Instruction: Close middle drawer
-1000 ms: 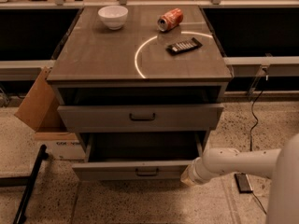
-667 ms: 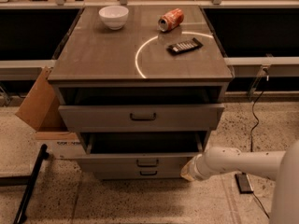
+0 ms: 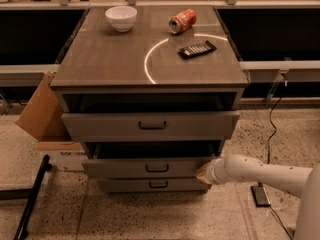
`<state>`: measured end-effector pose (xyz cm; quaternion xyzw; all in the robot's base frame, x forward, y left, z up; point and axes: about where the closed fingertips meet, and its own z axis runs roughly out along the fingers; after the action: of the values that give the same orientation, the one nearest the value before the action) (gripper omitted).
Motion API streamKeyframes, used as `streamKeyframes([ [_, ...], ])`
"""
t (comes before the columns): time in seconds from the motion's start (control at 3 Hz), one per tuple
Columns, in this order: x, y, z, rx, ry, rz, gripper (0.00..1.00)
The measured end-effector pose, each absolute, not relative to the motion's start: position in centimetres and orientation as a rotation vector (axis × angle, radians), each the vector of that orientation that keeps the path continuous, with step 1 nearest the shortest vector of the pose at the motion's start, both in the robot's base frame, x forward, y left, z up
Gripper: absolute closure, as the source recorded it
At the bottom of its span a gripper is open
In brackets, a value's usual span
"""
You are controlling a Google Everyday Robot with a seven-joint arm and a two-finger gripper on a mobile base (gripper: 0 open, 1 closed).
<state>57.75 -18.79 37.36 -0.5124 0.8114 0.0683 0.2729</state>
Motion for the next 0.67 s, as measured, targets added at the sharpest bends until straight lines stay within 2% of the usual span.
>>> streamKeyframes([
  [0.67,60.7,-20.2,37.8,-1.300,2.149,0.154,1.00],
])
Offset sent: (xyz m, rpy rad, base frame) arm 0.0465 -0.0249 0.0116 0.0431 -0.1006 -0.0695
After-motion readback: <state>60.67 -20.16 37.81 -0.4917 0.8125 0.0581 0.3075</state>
